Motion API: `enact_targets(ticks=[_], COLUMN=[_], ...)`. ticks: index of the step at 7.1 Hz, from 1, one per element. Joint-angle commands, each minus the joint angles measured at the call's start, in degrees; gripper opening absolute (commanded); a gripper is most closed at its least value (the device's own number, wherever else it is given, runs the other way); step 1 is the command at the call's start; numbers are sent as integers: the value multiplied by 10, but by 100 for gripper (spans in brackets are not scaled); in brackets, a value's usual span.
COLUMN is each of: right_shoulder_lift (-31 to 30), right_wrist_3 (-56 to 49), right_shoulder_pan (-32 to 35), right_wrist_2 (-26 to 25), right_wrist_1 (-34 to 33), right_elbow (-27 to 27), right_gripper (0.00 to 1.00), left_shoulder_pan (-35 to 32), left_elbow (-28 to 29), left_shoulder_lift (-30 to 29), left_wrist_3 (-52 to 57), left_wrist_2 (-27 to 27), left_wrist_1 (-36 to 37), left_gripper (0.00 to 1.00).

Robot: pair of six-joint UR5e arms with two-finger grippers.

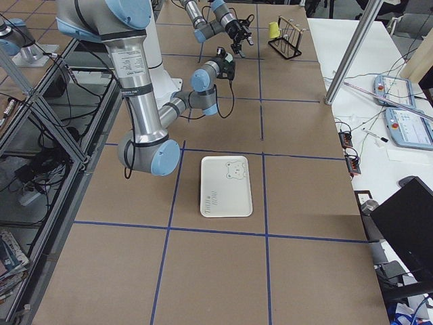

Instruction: Left arm grabs green cup and hands to right arm on tray

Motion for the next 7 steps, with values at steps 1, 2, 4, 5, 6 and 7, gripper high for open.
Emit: enact_targets(ticks=[1, 2, 4, 5, 6, 7], right_shoulder_lift=[-3, -2, -2, -2, -2, -4], right_wrist_3=[-62, -76, -163, -241, -330, -413], right_shoulder_pan=[35, 74, 120, 134, 143, 157], right_wrist_2=[38, 94, 155, 164, 164, 164], right_wrist_1=[-176, -259, -440, -560, -694, -805], right_elbow=[7, 15, 37, 58, 96, 135], right_gripper=[0, 1, 0, 0, 0, 0], left_shoulder_pan=[-41, -67, -117, -134, -135, -136], left_elbow=[6, 2, -16, -56, -119, -182], left_shoulder_lift=[0, 1, 7, 20, 29, 28], left_wrist_3=[94, 150, 286, 374, 487, 608], left_wrist_2=[-88, -154, -232, -252, -253, -250], left_wrist_1=[113, 170, 313, 429, 587, 759], left_gripper=[100, 100, 100, 100, 100, 100])
